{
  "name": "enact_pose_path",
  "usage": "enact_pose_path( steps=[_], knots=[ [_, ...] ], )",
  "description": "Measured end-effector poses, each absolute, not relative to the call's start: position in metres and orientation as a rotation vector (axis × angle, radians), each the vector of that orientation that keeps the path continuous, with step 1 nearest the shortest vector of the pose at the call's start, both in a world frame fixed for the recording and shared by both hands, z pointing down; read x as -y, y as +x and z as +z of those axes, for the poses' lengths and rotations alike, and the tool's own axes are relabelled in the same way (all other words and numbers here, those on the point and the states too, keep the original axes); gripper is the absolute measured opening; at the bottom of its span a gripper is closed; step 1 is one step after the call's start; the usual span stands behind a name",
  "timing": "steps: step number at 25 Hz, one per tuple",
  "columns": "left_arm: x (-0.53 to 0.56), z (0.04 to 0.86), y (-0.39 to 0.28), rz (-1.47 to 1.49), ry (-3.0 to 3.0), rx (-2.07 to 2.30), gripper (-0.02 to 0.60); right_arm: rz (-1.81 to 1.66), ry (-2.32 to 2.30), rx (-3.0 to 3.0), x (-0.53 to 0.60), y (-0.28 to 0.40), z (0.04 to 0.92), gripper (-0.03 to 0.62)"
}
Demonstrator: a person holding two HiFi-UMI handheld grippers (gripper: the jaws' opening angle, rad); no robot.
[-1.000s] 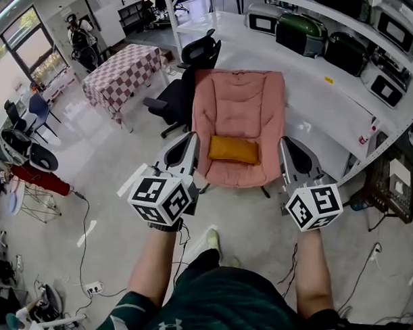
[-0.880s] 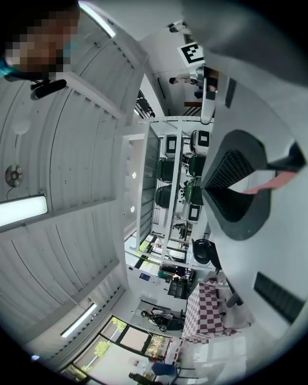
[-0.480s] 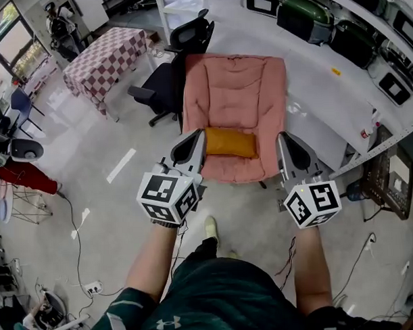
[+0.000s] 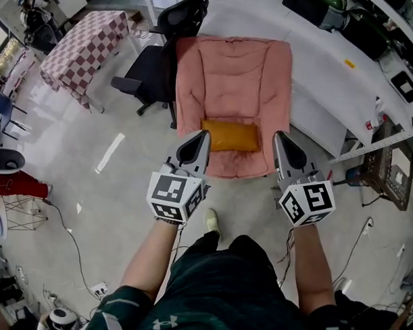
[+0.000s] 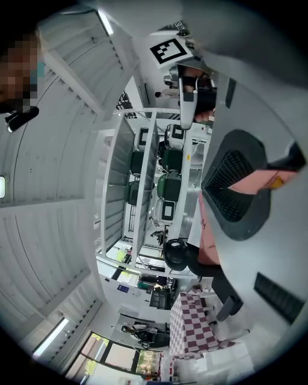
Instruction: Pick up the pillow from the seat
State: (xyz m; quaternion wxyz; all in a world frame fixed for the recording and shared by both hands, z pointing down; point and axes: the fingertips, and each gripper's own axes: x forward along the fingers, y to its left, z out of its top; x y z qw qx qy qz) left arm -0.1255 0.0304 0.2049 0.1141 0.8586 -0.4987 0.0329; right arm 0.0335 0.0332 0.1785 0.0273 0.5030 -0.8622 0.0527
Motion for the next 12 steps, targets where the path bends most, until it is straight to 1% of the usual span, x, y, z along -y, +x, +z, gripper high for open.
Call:
enact_pose_path(
  steps=[5, 12],
  knots=[
    [0.02, 0.271, -0.113, 0.261, 2.584, 1.431, 0.005, 0.177, 1.548, 2.572, 0.011, 0.04, 0.246, 0.003],
    [0.056, 0.363, -0.093, 0.505, 2.628, 1.322, 0.006, 0.173, 1.455, 2.48, 0.053, 0.031, 0.33, 0.005]
  ],
)
